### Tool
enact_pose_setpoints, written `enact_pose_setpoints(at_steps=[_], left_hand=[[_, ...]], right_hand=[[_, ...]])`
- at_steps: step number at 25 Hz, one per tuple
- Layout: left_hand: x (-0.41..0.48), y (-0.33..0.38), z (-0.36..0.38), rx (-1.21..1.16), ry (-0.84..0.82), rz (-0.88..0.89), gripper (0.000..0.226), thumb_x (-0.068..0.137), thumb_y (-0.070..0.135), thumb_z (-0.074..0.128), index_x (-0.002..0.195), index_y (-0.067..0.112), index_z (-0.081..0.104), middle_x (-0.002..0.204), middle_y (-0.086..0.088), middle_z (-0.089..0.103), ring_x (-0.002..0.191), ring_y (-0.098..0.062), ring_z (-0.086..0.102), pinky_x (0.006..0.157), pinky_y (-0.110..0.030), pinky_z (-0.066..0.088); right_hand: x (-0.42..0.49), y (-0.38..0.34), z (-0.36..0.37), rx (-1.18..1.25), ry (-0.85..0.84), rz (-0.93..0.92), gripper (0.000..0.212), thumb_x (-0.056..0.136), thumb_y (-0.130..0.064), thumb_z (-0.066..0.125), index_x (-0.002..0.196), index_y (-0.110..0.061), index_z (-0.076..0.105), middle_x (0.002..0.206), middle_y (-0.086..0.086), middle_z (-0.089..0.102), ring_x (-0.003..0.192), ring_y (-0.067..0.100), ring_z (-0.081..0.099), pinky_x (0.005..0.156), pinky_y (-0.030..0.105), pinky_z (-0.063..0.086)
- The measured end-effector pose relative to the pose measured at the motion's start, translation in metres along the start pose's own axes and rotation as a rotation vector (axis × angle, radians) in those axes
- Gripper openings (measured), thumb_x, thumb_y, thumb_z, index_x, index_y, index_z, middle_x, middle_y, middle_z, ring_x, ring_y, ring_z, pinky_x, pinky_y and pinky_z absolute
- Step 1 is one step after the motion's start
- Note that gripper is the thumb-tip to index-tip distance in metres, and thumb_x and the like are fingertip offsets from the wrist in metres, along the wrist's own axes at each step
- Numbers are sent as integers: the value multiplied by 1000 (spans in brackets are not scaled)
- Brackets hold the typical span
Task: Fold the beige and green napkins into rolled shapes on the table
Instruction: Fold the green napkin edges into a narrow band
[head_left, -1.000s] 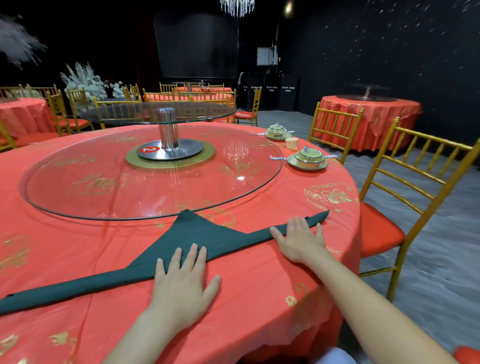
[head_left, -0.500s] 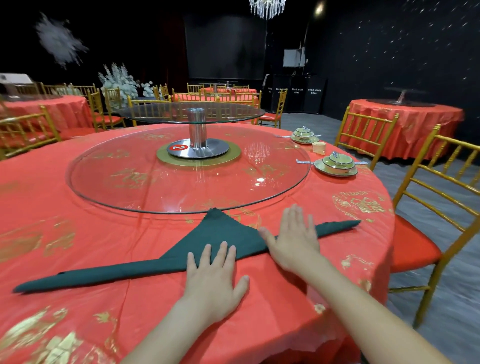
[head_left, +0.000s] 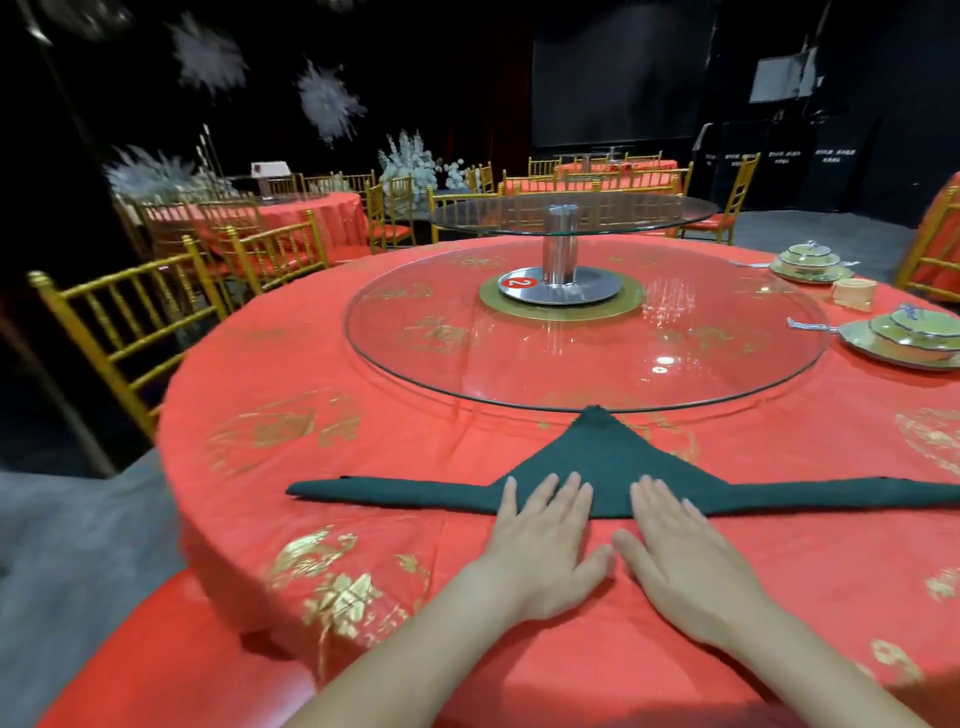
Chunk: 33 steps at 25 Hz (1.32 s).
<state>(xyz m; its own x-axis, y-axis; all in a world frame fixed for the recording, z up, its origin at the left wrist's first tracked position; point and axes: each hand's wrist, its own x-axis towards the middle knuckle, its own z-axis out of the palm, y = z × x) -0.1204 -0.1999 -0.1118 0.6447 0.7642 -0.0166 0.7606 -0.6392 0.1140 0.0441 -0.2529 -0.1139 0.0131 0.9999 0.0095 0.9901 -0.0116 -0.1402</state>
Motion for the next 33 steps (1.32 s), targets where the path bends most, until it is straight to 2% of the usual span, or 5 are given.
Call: enact_pose_setpoints(at_steps=[15, 20, 26, 30, 33], left_hand=[[-61, -115, -15, 9, -81, -249, 64, 96, 56, 13, 150, 29, -6, 157, 12, -10, 145, -19, -14, 112, -60, -6], [-73, -145, -18, 6, -68, -316, 101, 66, 83, -10, 150, 27, -7, 158, 7, -11, 145, -22, -13, 114, -57, -3], [-79, -161, -20, 12, -89, -402, 94, 69, 80, -10, 149, 30, -7, 158, 7, -9, 145, -24, -11, 113, -59, -2], [-62, -141, -28, 38, -89, -495, 81, 83, 71, -1, 150, 25, -6, 158, 6, -10, 143, -27, -18, 106, -62, -16], [-36, -83, -25, 117, -12, -228, 93, 70, 71, -5, 150, 23, -4, 159, 8, -4, 145, -21, -12, 106, -59, -18]], right_hand=[[-5, 0, -3, -2, 2, 16, 133, 39, -76, -45, 149, -14, -7, 158, -1, -11, 143, 6, -13, 115, 24, -6], [-5, 0, -2, -5, 8, 26, 131, 42, -79, -41, 149, -14, -6, 158, -2, -9, 143, 6, -11, 116, 25, -5], [4, 9, -6, -10, 24, -13, 64, 96, -52, 17, 150, -18, 12, 158, -4, 7, 144, 5, 2, 116, 23, 4], [12, 21, -17, -57, 79, -45, 43, 101, -37, 30, 142, -26, 34, 152, -11, 29, 140, 1, 23, 113, 19, 12], [16, 17, -23, -122, 119, -39, 38, 101, -38, 30, 134, -26, 43, 143, -11, 43, 133, 8, 38, 108, 19, 22]])
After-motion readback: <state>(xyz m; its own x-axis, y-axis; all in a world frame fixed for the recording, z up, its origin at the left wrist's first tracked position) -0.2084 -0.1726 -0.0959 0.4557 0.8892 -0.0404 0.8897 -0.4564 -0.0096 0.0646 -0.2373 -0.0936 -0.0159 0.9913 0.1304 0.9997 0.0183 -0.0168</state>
